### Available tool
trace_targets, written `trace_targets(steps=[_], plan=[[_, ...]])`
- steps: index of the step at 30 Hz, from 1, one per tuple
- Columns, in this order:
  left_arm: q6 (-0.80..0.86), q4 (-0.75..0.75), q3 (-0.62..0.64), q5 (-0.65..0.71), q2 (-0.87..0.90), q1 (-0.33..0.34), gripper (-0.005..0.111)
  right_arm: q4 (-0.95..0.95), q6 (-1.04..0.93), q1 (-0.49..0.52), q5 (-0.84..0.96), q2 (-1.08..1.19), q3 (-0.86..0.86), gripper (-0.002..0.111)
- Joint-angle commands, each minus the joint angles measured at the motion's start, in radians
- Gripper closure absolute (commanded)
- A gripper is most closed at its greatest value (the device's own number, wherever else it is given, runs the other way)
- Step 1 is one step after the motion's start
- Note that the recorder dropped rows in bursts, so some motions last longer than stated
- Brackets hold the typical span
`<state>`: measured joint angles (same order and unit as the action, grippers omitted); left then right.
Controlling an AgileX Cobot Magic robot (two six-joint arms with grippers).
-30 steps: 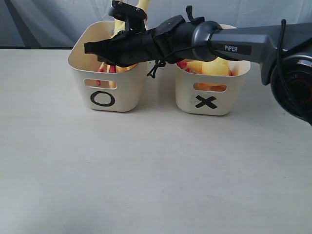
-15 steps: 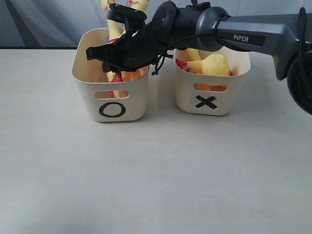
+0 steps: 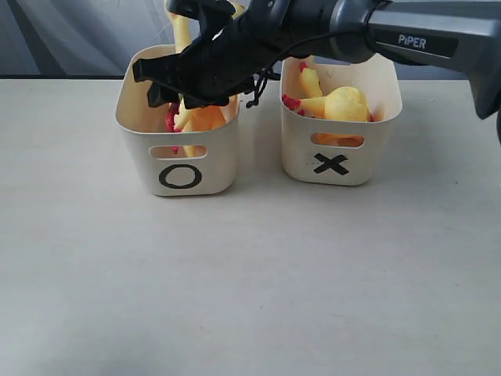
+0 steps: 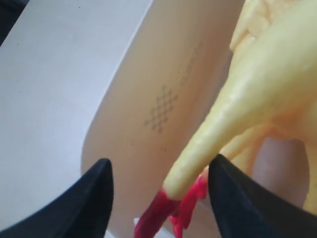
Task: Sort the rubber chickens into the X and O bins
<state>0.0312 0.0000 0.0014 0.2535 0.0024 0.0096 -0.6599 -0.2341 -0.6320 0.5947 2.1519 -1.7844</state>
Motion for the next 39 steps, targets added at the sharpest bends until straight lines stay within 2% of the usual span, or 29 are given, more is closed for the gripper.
trace_targets(steps=[1,5,11,13,16,20,26,28,30,33,35,39], plan=[[-0.004,0.000,-0.001,-0.010,-0.002,-0.002,0.107,0.031,0.045,0.002,0.064,-0.054,0.005,0.053],[-0.004,0.000,-0.001,-0.010,-0.002,-0.002,0.107,0.117,0.124,0.002,0.163,-0.087,0.005,0.055],[-0.004,0.000,-0.001,-0.011,-0.002,-0.002,0.107,0.202,0.144,0.002,0.335,-0.182,0.005,0.055],[-0.004,0.000,-0.001,-0.011,-0.002,-0.002,0.107,0.242,0.144,0.002,0.414,-0.250,0.005,0.055],[-0.004,0.000,-0.001,-0.011,-0.002,-0.002,0.107,0.352,0.137,0.002,0.626,-0.370,0.005,0.055],[-0.004,0.000,-0.001,-0.011,-0.002,-0.002,0.107,0.372,0.126,0.004,0.626,-0.477,0.038,0.055],[-0.004,0.000,-0.001,-0.011,-0.002,-0.002,0.107,0.293,0.010,0.002,0.626,-0.747,0.257,0.055],[-0.004,0.000,-0.001,-0.011,-0.002,-0.002,0.107,0.293,-0.082,0.002,0.576,-0.874,0.379,0.055],[-0.004,0.000,-0.001,-0.011,-0.002,-0.002,0.107,0.295,-0.152,0.002,0.452,-1.000,0.498,0.055],[-0.004,0.000,-0.001,-0.011,-0.002,-0.002,0.107,0.349,-0.182,0.002,0.180,-1.192,0.693,0.055],[-0.004,0.000,-0.001,-0.011,-0.002,-0.002,0.107,0.459,-0.182,0.004,0.043,-1.273,0.797,0.055],[-0.004,0.000,-0.001,-0.011,-0.002,-0.002,0.107,0.521,-0.182,0.004,0.013,-1.392,0.897,0.055]])
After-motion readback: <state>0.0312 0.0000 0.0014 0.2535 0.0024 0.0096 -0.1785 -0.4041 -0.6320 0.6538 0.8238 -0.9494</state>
